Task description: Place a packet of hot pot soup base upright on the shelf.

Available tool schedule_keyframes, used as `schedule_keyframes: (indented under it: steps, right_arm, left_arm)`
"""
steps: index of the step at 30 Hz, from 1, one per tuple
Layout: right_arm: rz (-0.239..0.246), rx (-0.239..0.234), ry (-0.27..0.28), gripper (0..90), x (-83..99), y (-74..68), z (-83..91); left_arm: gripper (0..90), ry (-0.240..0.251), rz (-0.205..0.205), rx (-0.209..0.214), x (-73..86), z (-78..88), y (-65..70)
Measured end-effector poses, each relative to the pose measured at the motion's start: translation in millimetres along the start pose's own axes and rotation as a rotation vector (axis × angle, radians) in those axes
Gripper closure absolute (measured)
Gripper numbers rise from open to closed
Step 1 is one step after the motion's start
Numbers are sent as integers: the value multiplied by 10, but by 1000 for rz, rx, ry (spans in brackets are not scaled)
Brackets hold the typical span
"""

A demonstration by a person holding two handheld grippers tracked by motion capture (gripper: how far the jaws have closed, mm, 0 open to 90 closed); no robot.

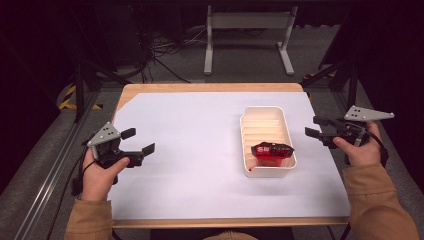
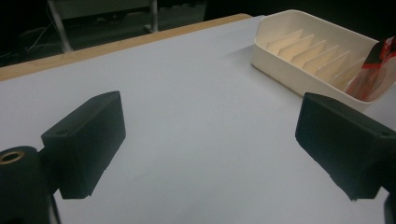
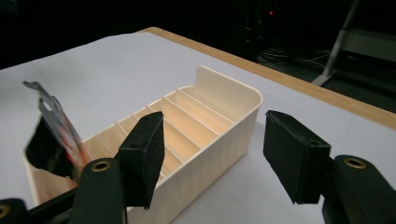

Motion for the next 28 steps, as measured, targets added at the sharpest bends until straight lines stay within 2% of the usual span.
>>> schedule_keyframes:
  steps: [5, 10, 13, 14, 17, 28]
  right_arm:
    - [-28, 26, 11, 395, 146, 28, -61]
    - [-55, 51, -12, 395, 320, 54, -127]
    - [-47, 68, -32, 395, 399, 69, -153]
    - [-60, 65, -30, 395, 421, 67, -164]
    - [-59, 72, -44, 393, 496, 76, -203]
    - [-60, 65, -94, 385, 652, 34, -312]
  left_arm:
    - [91, -4, 15, 6, 27, -17, -21]
    - [90, -1, 22, 6, 62, -37, -65]
    - [90, 0, 31, 10, 106, -56, -120]
    - [90, 0, 34, 9, 129, -66, -139]
    - [90, -21, 42, 11, 187, -85, -178]
    - [91, -19, 66, 14, 221, -78, -217]
Point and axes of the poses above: each handheld gripper's, and its own axes: z roughly backward along the jaws, x roughly out of its underside, y roughly to its right, the point moved 4 cm from there along -z, roughly forward along the jaws, and after that the axes turned 6 degrees about z, right-handed, at the moved point
